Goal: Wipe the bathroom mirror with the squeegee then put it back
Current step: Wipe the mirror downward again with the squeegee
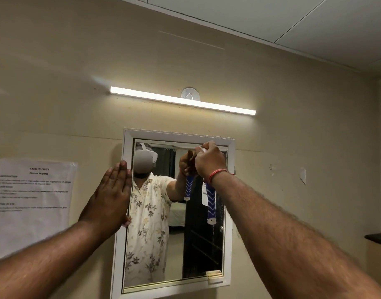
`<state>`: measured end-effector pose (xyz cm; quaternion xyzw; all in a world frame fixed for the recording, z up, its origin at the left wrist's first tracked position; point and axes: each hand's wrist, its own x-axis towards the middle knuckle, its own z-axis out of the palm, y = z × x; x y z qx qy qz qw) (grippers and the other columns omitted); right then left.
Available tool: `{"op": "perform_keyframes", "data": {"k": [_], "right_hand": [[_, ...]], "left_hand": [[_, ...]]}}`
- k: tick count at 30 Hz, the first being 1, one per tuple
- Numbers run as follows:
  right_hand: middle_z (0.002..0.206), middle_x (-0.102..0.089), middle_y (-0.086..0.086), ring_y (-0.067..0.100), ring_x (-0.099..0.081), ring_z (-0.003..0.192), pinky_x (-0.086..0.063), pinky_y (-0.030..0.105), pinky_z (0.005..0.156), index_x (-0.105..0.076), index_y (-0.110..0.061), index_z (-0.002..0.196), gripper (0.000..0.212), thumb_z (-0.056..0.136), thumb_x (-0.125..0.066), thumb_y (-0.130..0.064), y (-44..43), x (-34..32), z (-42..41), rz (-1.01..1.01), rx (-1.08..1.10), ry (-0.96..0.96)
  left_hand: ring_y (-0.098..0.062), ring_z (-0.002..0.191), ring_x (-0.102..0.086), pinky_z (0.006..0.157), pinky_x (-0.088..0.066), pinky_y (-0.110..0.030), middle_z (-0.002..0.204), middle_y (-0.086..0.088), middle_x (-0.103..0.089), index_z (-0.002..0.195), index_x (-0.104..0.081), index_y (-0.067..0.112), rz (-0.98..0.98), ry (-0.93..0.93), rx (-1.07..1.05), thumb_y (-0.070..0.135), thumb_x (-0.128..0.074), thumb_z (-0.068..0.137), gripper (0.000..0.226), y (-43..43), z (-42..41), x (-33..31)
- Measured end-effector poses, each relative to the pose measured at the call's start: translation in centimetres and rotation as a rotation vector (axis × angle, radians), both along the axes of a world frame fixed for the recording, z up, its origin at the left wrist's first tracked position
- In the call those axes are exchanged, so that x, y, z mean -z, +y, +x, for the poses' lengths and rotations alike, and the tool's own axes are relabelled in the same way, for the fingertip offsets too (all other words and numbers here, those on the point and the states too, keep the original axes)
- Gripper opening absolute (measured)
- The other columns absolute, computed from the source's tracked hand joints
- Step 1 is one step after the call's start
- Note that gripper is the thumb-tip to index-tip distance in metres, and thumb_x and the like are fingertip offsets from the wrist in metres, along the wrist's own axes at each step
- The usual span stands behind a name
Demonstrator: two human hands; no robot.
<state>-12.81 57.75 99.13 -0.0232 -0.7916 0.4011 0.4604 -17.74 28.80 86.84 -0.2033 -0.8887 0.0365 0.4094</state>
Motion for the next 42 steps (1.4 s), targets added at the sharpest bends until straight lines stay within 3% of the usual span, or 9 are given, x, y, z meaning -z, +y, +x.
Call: {"op": "perform_keyframes", "data": {"k": [7,12,16,20,25,28,32,36,42], "right_hand": [[0.107,-0.064,0.000,0.019,-0.066,0.093,-0.058,0.036,0.084,-0.052,-0.023,0.132,0.024,0.110,-0.057,-0.031,-0.3,0.5,-0.3,-0.050,0.001,0.022],[0.109,-0.066,0.004,0.024,-0.067,0.099,-0.055,0.037,0.083,-0.053,-0.022,0.130,0.023,0.108,-0.058,-0.030,-0.2,0.1,0.3,-0.048,0.013,-0.026],[0.116,-0.064,0.007,0.027,-0.065,0.105,-0.059,0.042,0.090,-0.050,-0.022,0.139,0.036,0.104,-0.060,-0.020,-0.1,1.9,1.1,-0.026,0.026,-0.086],[0.122,-0.068,0.009,0.030,-0.069,0.111,-0.062,0.049,0.096,-0.045,-0.024,0.147,0.049,0.102,-0.063,-0.020,-0.1,4.9,1.2,-0.021,0.016,-0.111],[0.115,-0.065,-0.002,0.022,-0.067,0.105,-0.061,0.047,0.096,-0.052,-0.038,0.139,0.034,0.106,-0.060,-0.032,-0.2,9.4,1.4,-0.090,-0.045,-0.107],[0.112,-0.068,-0.003,0.023,-0.070,0.106,-0.062,0.050,0.096,-0.053,-0.041,0.125,0.022,0.105,-0.059,-0.032,-0.1,13.2,1.7,-0.120,-0.069,-0.153],[0.116,-0.068,-0.002,0.018,-0.069,0.100,-0.061,0.035,0.079,-0.054,-0.041,0.132,0.027,0.107,-0.058,-0.030,0.2,19.4,2.4,-0.160,-0.091,-0.201],[0.116,-0.071,0.000,0.022,-0.071,0.103,-0.063,0.050,0.094,-0.052,-0.049,0.134,0.033,0.102,-0.059,-0.042,0.1,26.5,2.8,-0.182,-0.069,-0.347],[0.124,-0.069,0.006,0.025,-0.066,0.106,-0.052,0.034,0.092,-0.057,-0.037,0.141,0.036,0.106,-0.061,-0.041,-0.2,34.3,3.8,-0.288,-0.050,-0.478]], "left_hand": [[-0.052,0.163,-0.028,0.136,0.001,-0.046,0.175,-0.038,-0.023,0.163,-0.034,-0.014,0.005,0.028,-0.010,0.046,-0.114,0.030,0.167,0.3,0.0,0.4],[-0.049,0.167,-0.018,0.137,0.003,-0.047,0.179,-0.036,-0.013,0.167,-0.027,-0.012,0.030,0.029,0.014,0.054,-0.113,0.034,0.172,0.2,-0.1,0.6],[-0.045,0.171,-0.007,0.138,-0.011,-0.053,0.182,-0.032,-0.002,0.171,-0.018,-0.008,0.073,0.041,0.068,0.055,-0.110,0.046,0.168,0.2,0.0,1.1],[-0.042,0.172,-0.005,0.139,-0.013,-0.053,0.183,-0.029,0.000,0.172,-0.016,-0.005,0.106,0.060,0.109,0.050,-0.109,0.056,0.159,0.1,0.5,2.5],[-0.044,0.171,-0.007,0.135,-0.027,-0.062,0.183,-0.029,0.002,0.173,-0.014,-0.005,0.109,0.047,0.134,0.052,-0.106,0.063,0.154,0.1,0.8,5.6],[-0.044,0.171,-0.005,0.137,-0.020,-0.060,0.183,-0.029,0.004,0.172,-0.015,-0.008,0.103,0.026,0.151,0.051,-0.106,0.064,0.152,0.1,1.1,7.9],[-0.045,0.171,-0.003,0.139,-0.003,-0.050,0.183,-0.029,0.007,0.172,-0.014,-0.009,0.093,0.022,0.171,0.050,-0.106,0.064,0.153,0.0,1.5,10.7],[-0.047,0.171,-0.003,0.136,-0.014,-0.060,0.183,-0.031,0.006,0.171,-0.013,-0.011,0.083,0.002,0.172,0.050,-0.106,0.063,0.155,0.0,2.0,13.2],[-0.046,0.171,0.002,0.139,-0.001,-0.053,0.182,-0.032,0.007,0.171,-0.012,-0.012,0.096,-0.048,0.155,0.042,-0.108,0.063,0.154,0.6,2.1,15.7]]}}
